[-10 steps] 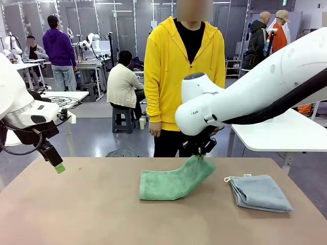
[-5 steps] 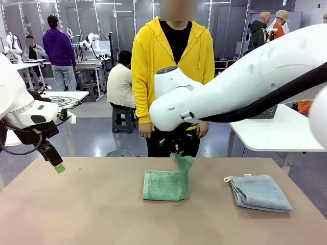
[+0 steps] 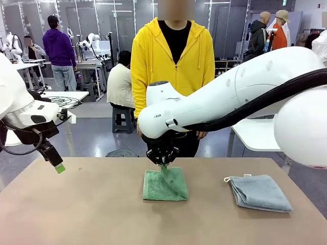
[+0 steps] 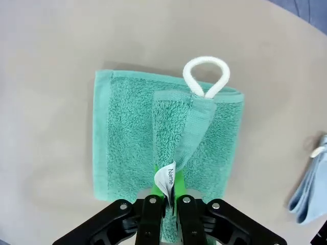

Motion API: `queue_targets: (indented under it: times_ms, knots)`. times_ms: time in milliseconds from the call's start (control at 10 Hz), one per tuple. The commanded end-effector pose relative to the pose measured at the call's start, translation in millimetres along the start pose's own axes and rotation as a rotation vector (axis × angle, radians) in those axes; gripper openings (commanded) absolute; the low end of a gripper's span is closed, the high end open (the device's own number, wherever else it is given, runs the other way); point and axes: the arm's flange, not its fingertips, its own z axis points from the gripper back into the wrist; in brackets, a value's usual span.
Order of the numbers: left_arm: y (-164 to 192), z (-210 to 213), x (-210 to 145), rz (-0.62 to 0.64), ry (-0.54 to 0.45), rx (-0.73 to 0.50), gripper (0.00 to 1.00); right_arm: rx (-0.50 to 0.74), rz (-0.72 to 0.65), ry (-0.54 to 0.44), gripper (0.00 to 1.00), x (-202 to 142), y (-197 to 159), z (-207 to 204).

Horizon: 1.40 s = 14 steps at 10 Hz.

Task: Fold the towels and place them in the basket.
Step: When a person lays out a Towel with hook on the table, fold it in half twice.

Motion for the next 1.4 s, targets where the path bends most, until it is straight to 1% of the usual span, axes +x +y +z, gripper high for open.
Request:
queue_targets:
  times_ms: [0,100,200,300,400,500,600,800,900,1000,1200,1300]
  knots:
    - [2,2,3,0.008,0.012,0.011,0.98,0.009,0.01,0.011,0.0,3,8,-4]
    - [2,2,3,0.008,0.012,0.011,0.98,0.008,0.006,0.001,0.13,3,13,-7]
    - [2,2,3,0.008,0.012,0.011,0.98,0.017,0.002,-0.001,0.35,2,15,-8]
    - [2,2,3,0.008,0.012,0.011,0.98,0.025,0.001,-0.006,0.41,2,16,-8]
    - [2,2,3,0.008,0.012,0.011,0.98,0.04,-0.008,-0.003,0.63,2,20,-7]
    - [2,2,3,0.008,0.012,0.011,0.98,0.067,-0.017,-0.006,0.68,-1,25,-3]
    - [2,2,3,0.008,0.012,0.011,0.98,0.105,-0.033,-0.012,0.9,-4,28,2]
    - [2,2,3,0.008,0.012,0.011,0.98,0.13,-0.035,-0.028,1.0,-10,23,10]
    - [2,2,3,0.008,0.012,0.011,0.98,0.142,-0.044,-0.035,0.79,-11,16,12]
    - [2,2,3,0.008,0.012,0.011,0.98,0.163,-0.052,-0.031,1.0,-12,7,12]
    - [2,2,3,0.008,0.012,0.011,0.98,0.191,-0.045,-0.025,1.0,-16,-5,9]
    - [2,2,3,0.008,0.012,0.011,0.98,0.143,-0.054,-0.023,1.0,1,17,15]
